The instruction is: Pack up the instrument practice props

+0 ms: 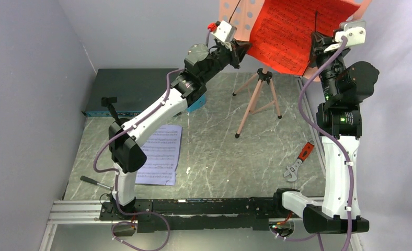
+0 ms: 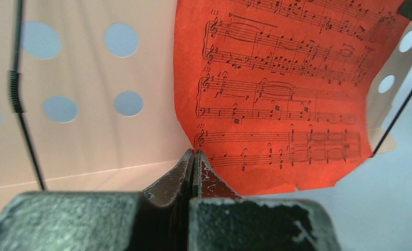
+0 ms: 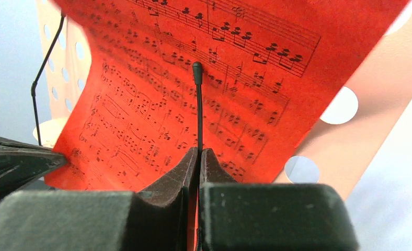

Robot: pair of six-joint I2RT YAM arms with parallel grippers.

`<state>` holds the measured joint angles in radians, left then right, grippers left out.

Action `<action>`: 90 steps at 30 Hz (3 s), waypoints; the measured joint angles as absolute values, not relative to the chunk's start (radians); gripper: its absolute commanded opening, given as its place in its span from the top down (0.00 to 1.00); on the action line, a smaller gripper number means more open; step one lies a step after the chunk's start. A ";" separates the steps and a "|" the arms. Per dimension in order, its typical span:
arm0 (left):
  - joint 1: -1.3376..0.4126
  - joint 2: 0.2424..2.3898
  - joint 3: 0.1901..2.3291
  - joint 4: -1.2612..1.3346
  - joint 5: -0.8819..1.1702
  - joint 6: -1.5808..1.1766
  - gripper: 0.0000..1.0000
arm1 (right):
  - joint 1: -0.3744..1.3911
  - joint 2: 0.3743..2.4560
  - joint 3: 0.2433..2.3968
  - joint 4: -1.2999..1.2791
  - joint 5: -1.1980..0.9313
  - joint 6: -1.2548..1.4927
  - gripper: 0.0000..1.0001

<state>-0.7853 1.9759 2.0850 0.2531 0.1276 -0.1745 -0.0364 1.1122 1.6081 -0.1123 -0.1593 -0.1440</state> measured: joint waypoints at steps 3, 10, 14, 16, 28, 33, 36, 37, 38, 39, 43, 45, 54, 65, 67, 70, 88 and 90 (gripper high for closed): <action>-0.785 1.940 2.056 0.229 0.082 -0.138 0.97 | -0.044 1.112 1.608 -0.111 -0.166 -0.135 1.00; -0.785 1.806 1.935 0.171 0.007 -0.060 0.97 | -0.052 1.113 1.608 -0.112 -0.171 -0.125 1.00; -0.785 1.720 1.875 0.095 -0.023 -0.025 0.97 | -0.055 1.113 1.608 -0.112 -0.183 -0.123 1.00; -0.785 1.678 1.847 0.057 -0.035 -0.009 0.97 | -0.056 1.113 1.608 -0.112 -0.186 -0.123 1.00; -0.785 1.411 1.687 -0.259 -0.135 0.039 0.97 | -0.057 1.120 1.608 -0.112 -0.194 -0.117 0.78; -0.785 1.319 1.656 -0.418 -0.186 0.036 0.97 | -0.057 1.119 1.583 -0.110 -0.206 -0.093 0.57; -0.785 1.290 1.654 -0.503 -0.213 0.023 0.97 | -0.057 1.119 1.559 -0.108 -0.219 -0.075 0.47; -0.785 1.281 1.648 -0.525 -0.224 0.013 0.97 | -0.057 1.118 1.550 -0.106 -0.221 -0.070 0.44; -0.785 1.271 1.638 -0.546 -0.235 0.004 0.97 | -0.057 1.117 1.544 -0.105 -0.225 -0.068 0.40; -0.785 1.264 1.629 -0.565 -0.242 -0.003 0.97 | -0.057 1.115 1.535 -0.102 -0.230 -0.062 0.36; -0.778 1.253 1.600 -0.653 -0.262 -0.032 0.97 | -0.057 1.098 1.501 -0.085 -0.250 -0.038 0.22; -0.772 1.254 1.595 -0.700 -0.267 -0.046 0.97 | -0.057 1.085 1.485 -0.076 -0.263 -0.027 0.17; -0.646 1.258 1.588 -0.851 -0.229 -0.096 0.97 | -0.057 1.019 1.387 -0.014 -0.315 0.030 0.00; -0.262 1.261 1.393 -0.902 0.046 -0.204 0.97 | -0.057 0.952 1.277 0.080 -0.356 0.068 0.00; -0.196 1.261 1.357 -0.894 0.103 -0.232 0.97 | -0.057 0.952 1.268 0.094 -0.364 0.073 0.00; -0.104 1.261 1.309 -0.863 0.177 -0.284 0.97 | -0.057 0.948 1.238 0.134 -0.379 0.083 0.00; 0.064 1.311 1.194 -0.842 0.300 -0.545 0.97 | -0.033 0.997 1.098 0.340 -0.634 0.235 0.00; 0.064 1.293 1.171 -0.846 0.301 -0.550 0.97 | -0.030 0.993 1.098 0.334 -0.628 0.226 0.00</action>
<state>0.0643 1.2930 1.1713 -0.8463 0.3012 -0.5495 -0.0299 0.9932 1.0981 0.3344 -0.6281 0.2264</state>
